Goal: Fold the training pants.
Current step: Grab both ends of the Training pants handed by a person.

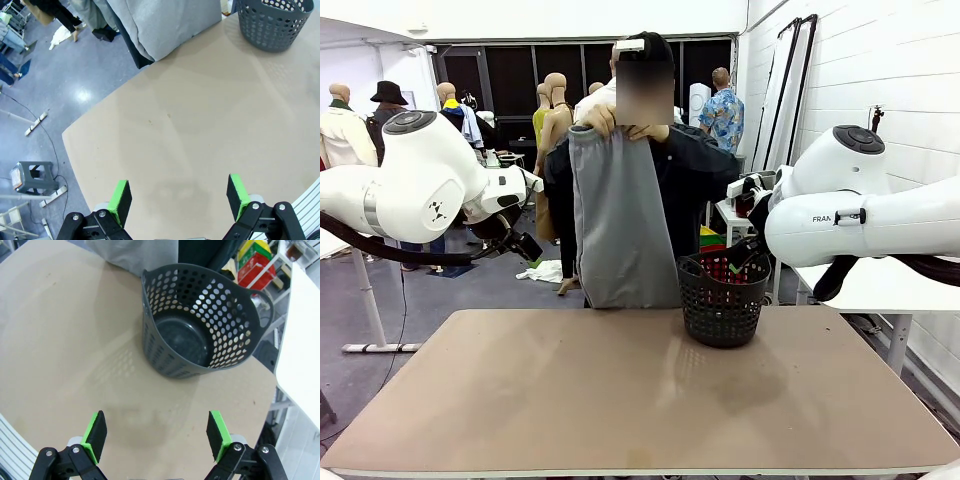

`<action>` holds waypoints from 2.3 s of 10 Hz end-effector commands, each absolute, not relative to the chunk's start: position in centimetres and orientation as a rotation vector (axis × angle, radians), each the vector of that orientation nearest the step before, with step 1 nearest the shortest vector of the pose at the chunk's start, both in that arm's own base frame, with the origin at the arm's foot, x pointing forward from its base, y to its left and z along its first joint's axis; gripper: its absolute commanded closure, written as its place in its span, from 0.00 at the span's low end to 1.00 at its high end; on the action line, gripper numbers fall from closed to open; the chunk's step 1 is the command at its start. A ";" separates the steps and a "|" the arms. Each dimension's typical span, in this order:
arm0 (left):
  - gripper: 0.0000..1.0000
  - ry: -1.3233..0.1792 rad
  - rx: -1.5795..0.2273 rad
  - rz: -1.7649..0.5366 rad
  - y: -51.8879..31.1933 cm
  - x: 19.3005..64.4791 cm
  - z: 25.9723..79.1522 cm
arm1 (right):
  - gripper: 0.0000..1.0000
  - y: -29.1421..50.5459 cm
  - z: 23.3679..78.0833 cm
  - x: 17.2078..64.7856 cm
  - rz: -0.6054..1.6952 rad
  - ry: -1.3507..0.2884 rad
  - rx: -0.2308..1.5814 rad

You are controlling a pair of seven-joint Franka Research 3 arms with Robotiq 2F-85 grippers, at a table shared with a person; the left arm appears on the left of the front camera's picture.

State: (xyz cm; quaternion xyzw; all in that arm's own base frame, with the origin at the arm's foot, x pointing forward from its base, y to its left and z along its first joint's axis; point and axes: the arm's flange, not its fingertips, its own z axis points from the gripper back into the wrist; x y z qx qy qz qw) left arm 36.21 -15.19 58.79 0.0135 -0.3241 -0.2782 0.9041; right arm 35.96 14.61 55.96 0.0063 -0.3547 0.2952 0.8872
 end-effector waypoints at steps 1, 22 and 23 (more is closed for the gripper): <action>0.00 -0.674 0.031 -0.582 -15.2 36.2 58.8 | 0.00 14.7 56.1 36.1 0.617 -0.734 0.012; 0.00 -0.674 0.031 -0.582 -15.2 36.2 58.8 | 0.00 14.7 56.1 36.1 0.617 -0.734 0.012; 0.00 -0.674 0.031 -0.582 -15.2 36.2 58.8 | 0.00 14.7 56.1 36.1 0.617 -0.734 0.012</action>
